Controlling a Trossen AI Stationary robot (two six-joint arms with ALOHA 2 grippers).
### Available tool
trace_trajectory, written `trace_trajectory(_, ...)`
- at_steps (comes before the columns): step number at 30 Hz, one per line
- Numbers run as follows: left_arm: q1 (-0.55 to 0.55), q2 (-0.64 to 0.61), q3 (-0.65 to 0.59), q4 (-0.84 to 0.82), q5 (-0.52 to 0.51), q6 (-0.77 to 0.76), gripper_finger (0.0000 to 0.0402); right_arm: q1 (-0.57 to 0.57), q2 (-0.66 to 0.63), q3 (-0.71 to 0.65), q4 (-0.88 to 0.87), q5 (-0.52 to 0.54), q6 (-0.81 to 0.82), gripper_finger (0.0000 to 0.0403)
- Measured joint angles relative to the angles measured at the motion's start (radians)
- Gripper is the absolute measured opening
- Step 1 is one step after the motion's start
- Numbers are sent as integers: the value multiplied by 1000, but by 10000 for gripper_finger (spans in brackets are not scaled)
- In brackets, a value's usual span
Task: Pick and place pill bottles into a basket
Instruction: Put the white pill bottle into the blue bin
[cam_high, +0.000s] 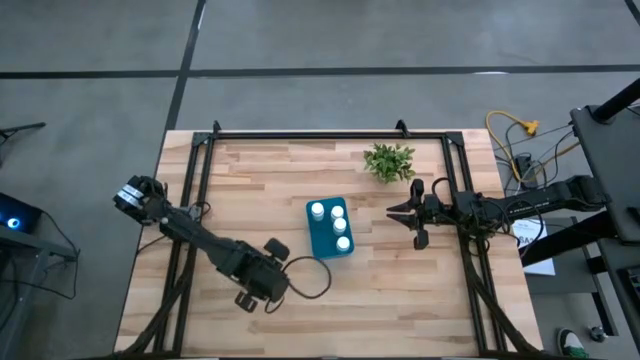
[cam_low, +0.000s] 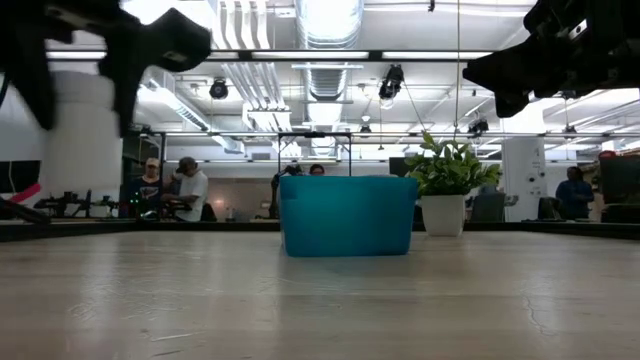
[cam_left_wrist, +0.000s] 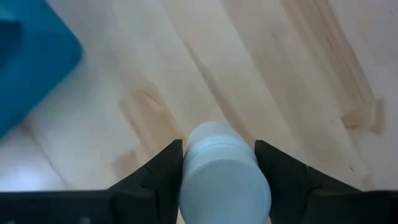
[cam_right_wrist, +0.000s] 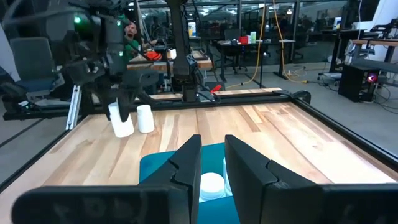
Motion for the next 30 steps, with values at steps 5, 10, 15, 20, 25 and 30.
trace_trajectory(5,50,0,57,-27,0,113,157,0,0,0,0,0,0,63)
trace_trajectory(10,115,0,95,-55,0,192,157,0,0,0,0,0,0,63)
trace_trajectory(15,188,0,121,-62,0,269,157,0,0,0,-1,0,0,63)
trace_trajectory(20,261,1,138,-59,1,342,157,0,0,0,-5,1,0,63)
trace_trajectory(25,327,1,143,-41,23,388,157,0,0,0,-7,1,-5,63)
trace_trajectory(30,386,4,153,-11,63,434,157,0,0,0,-7,1,-7,63)
